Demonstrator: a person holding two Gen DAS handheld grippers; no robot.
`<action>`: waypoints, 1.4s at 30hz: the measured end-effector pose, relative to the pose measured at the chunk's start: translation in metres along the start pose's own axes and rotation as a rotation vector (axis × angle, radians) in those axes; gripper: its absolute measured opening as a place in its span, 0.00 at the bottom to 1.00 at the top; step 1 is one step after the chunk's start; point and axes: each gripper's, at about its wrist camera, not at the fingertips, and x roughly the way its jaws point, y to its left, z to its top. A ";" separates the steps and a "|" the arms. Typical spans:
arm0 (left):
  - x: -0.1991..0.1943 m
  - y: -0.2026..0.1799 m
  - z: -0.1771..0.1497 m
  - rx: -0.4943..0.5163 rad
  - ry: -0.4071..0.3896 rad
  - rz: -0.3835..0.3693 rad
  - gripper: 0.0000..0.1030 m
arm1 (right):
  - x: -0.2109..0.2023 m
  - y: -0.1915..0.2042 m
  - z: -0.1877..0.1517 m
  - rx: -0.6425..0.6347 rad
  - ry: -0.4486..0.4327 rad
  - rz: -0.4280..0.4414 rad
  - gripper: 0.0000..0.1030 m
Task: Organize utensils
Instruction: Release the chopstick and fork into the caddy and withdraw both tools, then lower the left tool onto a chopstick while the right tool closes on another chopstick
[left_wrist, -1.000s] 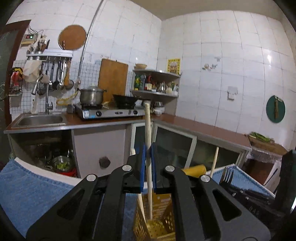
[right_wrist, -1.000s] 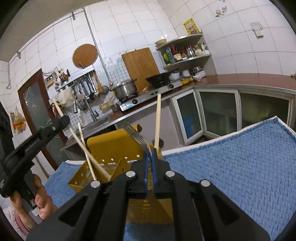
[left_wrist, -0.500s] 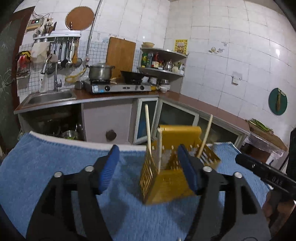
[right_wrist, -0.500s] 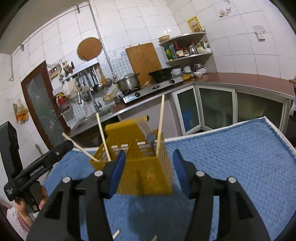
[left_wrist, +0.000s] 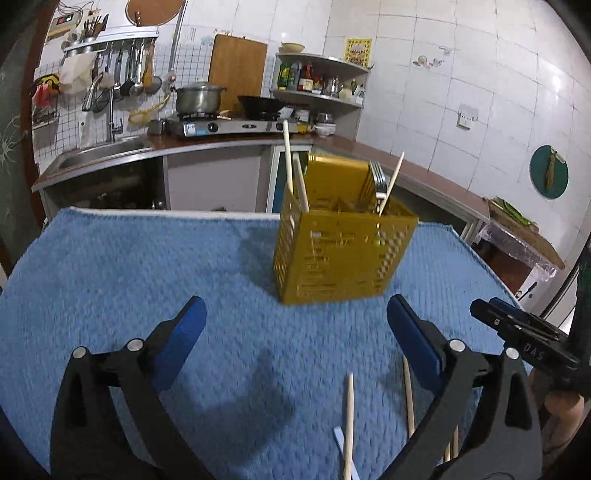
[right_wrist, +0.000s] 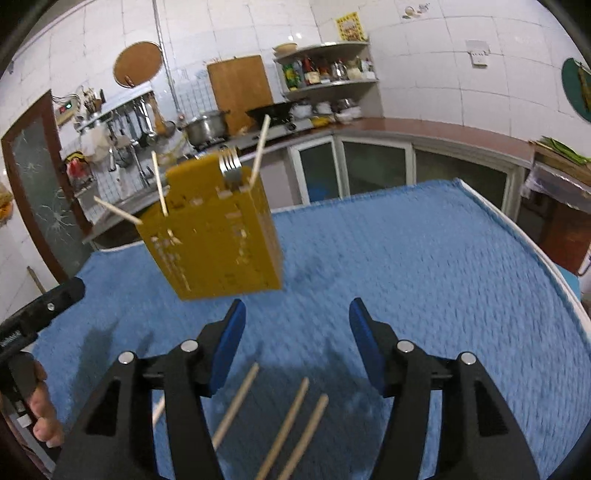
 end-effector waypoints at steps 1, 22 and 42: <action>0.000 -0.001 -0.003 -0.001 0.007 0.005 0.95 | -0.001 0.000 -0.003 0.000 0.004 -0.009 0.56; 0.028 -0.013 -0.055 0.048 0.121 0.055 0.95 | 0.010 -0.006 -0.045 -0.043 0.049 -0.151 0.56; 0.068 -0.057 -0.066 0.214 0.310 0.032 0.54 | 0.033 0.007 -0.062 -0.099 0.261 -0.182 0.34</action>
